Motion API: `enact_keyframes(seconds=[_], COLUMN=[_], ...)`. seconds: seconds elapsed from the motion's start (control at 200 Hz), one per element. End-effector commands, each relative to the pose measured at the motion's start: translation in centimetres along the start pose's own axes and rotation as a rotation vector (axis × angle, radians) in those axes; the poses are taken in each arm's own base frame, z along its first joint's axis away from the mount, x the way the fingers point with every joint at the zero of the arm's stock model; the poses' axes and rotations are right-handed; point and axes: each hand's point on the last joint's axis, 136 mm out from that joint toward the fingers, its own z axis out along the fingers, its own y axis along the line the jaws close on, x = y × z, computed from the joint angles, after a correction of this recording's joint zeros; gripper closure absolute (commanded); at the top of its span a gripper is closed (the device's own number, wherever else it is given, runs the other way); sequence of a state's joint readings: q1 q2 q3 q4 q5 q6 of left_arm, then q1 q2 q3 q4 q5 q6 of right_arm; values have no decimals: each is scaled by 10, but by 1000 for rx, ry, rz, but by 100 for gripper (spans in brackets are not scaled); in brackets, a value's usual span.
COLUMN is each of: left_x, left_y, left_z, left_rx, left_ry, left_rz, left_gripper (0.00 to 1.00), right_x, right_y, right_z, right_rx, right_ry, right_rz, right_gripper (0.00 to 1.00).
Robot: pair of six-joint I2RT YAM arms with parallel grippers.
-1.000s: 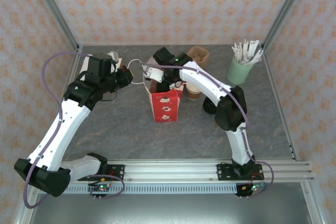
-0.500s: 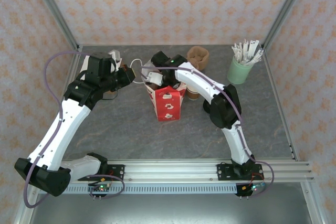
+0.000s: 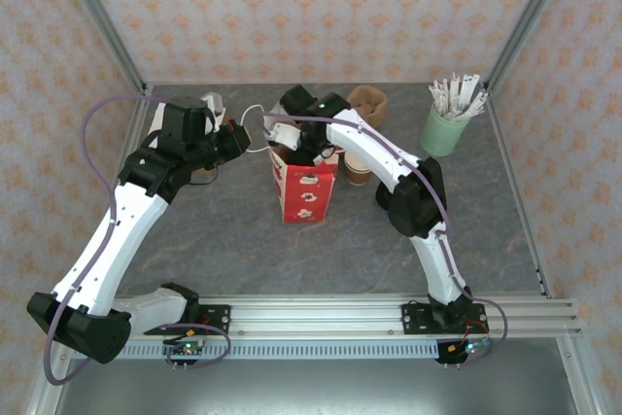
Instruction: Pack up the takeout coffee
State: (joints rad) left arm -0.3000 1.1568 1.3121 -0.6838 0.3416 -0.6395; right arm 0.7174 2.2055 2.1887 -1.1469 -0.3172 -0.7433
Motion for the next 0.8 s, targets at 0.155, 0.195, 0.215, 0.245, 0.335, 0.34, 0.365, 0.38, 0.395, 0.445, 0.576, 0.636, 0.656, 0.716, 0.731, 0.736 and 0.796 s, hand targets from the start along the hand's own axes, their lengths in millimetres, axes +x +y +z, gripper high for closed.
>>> enact_keyframes(seconds=[0.155,0.195,0.215,0.245,0.335,0.34,0.365,0.38,0.395,0.445,0.576,0.636,0.656,0.716,0.731,0.736,0.796], left_x=[1,0,0,0,1,1,2,2,3,4,7,7,7,8,8,8,9], left_y=[3,8,11,15,23,24,25,25,26,27,29,29,29,28,28,28,25], left_z=[-3,-4,-4,-6,-7,-7,-7,-6,-6,-5,-4,-6,-6,-6,-7,-6,-6], left_rx=[-11,-35,-47,-66,-104,-106,-111,-112,-115,-115,-120,-118,-117,-114,-110,-110,-93], left_ry=[-2,-13,-18,-26,-34,-33,-32,-30,-28,-21,-17,-17,-16,-12,-12,-12,-6], left_rz=[-7,-8,-9,-10,-9,-9,-8,-9,-9,-9,-10,-9,-9,-10,-9,-9,-13], left_gripper=[100,100,100,100,100,100,100,100,100,100,100,100,100,100,100,100,100], right_x=[-21,-18,-17,-15,-14,-14,-15,-16,-18,-25,-42,-47,-48,-51,-51,-52,-55], right_y=[-4,-6,-7,-8,-10,-10,-10,-10,-10,-9,-9,-8,-7,-7,-6,-6,-7], right_z=[-68,-69,-68,-68,-71,-71,-73,-75,-78,-86,-115,-128,-133,-146,-149,-150,-163], right_rx=[60,73,77,81,90,91,91,92,92,89,98,100,102,111,112,113,127], right_ry=[-144,-130,-123,-115,-108,-109,-116,-123,-132,-167,-264,-297,-310,-342,-350,-353,-390], right_rz=[20,14,14,14,12,12,13,15,17,32,76,99,106,133,140,143,176], right_gripper=[29,29,29,27,27,27,27,27,27,25,21,18,16,15,15,14,14])
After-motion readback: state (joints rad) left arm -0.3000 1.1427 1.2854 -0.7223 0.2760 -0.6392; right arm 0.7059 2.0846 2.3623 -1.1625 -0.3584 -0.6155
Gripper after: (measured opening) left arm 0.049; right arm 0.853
